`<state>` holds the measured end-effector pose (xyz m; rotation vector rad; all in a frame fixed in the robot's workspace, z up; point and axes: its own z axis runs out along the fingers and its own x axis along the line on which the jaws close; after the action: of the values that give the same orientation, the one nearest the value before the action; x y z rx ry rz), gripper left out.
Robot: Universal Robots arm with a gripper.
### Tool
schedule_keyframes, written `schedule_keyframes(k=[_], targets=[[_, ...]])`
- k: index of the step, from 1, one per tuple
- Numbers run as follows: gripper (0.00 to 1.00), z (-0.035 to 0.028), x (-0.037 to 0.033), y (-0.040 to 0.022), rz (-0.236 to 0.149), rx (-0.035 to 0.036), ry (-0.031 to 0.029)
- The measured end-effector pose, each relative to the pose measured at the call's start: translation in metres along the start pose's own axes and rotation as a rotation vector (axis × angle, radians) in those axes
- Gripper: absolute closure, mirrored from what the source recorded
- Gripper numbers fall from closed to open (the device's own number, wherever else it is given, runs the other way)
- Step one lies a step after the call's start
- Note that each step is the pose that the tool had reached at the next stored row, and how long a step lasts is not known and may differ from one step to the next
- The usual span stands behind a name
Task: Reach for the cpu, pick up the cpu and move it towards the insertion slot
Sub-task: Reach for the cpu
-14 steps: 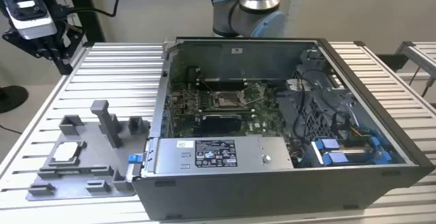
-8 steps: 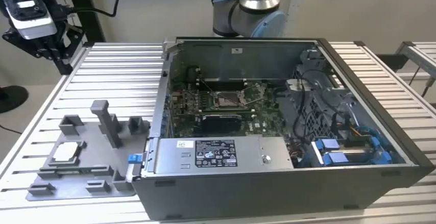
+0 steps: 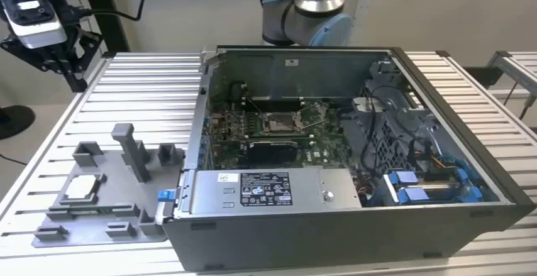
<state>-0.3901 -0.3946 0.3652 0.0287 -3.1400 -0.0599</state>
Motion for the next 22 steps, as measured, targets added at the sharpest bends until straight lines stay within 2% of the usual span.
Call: schedule_keyframes(k=[5, 9, 17, 22], targets=[[1.0, 0.0, 0.0062, -0.0008, 0.0, -0.0001, 0.0], [1.0, -0.0001, 0.0121, -0.0058, 0.0, 0.0, 0.0001], [1.0, -0.0004, 0.0232, -0.0231, 0.0, -0.0001, 0.0], [1.0, -0.0008, 0.0247, -0.0369, 0.0, -0.0001, 0.0]])
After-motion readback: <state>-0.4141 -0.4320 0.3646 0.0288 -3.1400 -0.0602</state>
